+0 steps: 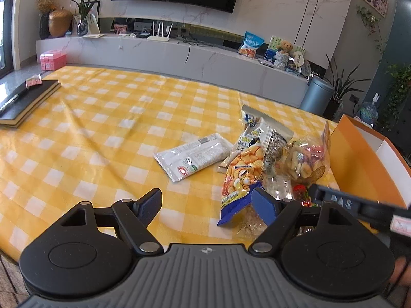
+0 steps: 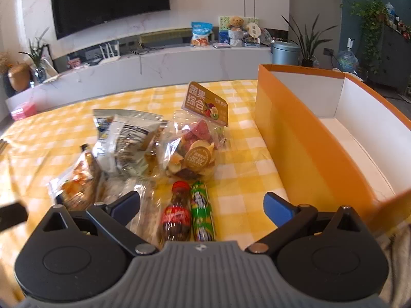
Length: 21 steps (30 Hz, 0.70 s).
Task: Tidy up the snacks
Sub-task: 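Reach the right gripper to the green sausage stick and close on it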
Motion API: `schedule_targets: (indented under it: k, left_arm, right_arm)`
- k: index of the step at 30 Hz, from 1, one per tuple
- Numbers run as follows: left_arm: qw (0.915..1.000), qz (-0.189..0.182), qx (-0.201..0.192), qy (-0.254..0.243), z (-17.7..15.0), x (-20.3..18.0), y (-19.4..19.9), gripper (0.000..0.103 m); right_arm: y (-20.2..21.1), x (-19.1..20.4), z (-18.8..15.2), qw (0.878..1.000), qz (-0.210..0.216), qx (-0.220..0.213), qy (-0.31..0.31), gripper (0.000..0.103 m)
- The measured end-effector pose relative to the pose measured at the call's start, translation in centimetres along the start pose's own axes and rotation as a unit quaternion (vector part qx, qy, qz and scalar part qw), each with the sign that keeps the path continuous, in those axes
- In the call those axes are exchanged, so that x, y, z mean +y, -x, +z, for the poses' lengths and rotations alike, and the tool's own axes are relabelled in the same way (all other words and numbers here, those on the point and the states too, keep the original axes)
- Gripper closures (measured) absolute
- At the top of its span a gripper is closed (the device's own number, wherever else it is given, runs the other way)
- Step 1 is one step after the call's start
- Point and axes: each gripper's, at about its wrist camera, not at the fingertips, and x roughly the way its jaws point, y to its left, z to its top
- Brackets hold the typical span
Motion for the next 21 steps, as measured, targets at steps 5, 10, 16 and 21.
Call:
schedule_targets:
  k: [5,10,16,21]
  left_arm:
    - [0.9999,-0.003,-0.007,-0.014,-0.4,-0.4,-0.1,0.010]
    - [0.9998,-0.006,-0.009,-0.017,-0.3,-0.4,-0.8,0.010]
    - [0.9991,-0.007,-0.021,-0.037,-0.5,-1.0,-0.9,0.010]
    - [0.9999,-0.006,-0.006,-0.013,-0.5,-0.1,-1.4,0.010]
  right_arm:
    - [-3.1,1.5,0.6,0.999,-0.027,0.029,0.028,0.003]
    - [-5.4,1.5,0.0,0.998,-0.040,0.048,0.023,0.003]
    - [-5.7,-1.1,-0.4,0.998,-0.001,0.057,-0.041,0.003]
    - [-6.0,-1.8,-0.5,0.994,0.031,0.069,-0.078,0.004]
